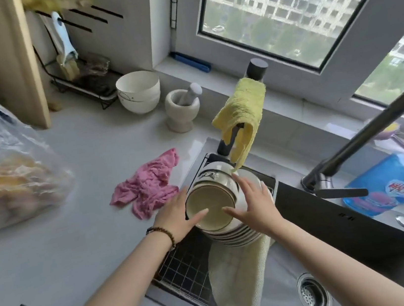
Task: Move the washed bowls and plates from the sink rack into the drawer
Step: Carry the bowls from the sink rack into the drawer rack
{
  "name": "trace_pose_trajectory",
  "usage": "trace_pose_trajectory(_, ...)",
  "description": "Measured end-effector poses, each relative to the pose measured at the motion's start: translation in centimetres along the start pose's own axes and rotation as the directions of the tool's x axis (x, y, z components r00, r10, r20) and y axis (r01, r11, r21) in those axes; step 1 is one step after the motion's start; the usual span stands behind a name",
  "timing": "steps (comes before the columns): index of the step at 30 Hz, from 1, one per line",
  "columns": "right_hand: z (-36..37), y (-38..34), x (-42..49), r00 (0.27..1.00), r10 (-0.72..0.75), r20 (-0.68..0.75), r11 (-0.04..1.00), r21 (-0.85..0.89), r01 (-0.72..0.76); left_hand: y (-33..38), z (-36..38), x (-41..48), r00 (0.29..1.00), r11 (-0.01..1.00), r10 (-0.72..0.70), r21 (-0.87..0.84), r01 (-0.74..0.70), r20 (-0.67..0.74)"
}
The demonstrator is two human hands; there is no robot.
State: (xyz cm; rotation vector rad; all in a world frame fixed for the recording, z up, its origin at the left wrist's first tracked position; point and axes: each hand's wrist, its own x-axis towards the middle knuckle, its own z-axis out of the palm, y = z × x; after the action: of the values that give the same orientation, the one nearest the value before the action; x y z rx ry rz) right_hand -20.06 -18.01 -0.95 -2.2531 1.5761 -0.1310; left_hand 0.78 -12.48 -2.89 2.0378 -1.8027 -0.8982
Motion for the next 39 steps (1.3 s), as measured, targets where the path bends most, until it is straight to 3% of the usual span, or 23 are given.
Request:
trace_pose_trajectory(8, 0.6, -0.6, 3.3, 1.0, 0.002, 0.012, 0.997, -0.083, -0.001, 0.0, 1.1, 1.7, 0.997, 0.997, -0.073, -0.004, 0.073, 0.034)
trace_pose_trajectory(13, 0.7, -0.7, 4.7, 0.997, -0.003, 0.078, 1.0, -0.031, 0.006, 0.4, 1.6, 1.7, 0.998, 0.993, -0.063, -0.097, 0.065, 0.021)
trace_pose_trajectory(20, 0.6, -0.5, 5.4, 0.985, -0.146, 0.087, 0.985, 0.105, 0.136, 0.9, 2.4, -0.2, 0.986, 0.986, -0.031, -0.169, 0.002, -0.165)
trace_pose_trajectory(27, -1.6, -0.5, 7.0, 0.951, -0.211, 0.224, 0.975, 0.114, 0.189, 2.1, 2.9, -1.4, 0.981, 0.971, -0.152, -0.204, 0.125, -0.122)
trace_pose_trajectory(36, -2.0, -0.6, 7.7, 0.937, -0.193, 0.291, 0.976, 0.154, 0.153, 1.7, 3.8, -2.1, 0.957, 0.971, -0.235, -0.077, 0.225, -0.172)
trace_pose_trajectory(39, -1.9, -0.4, 7.8, 0.932, -0.2, 0.301, 0.973, 0.172, 0.154, 1.5, 5.0, -2.2, 0.952, 0.947, -0.284, -0.187, 0.261, -0.109)
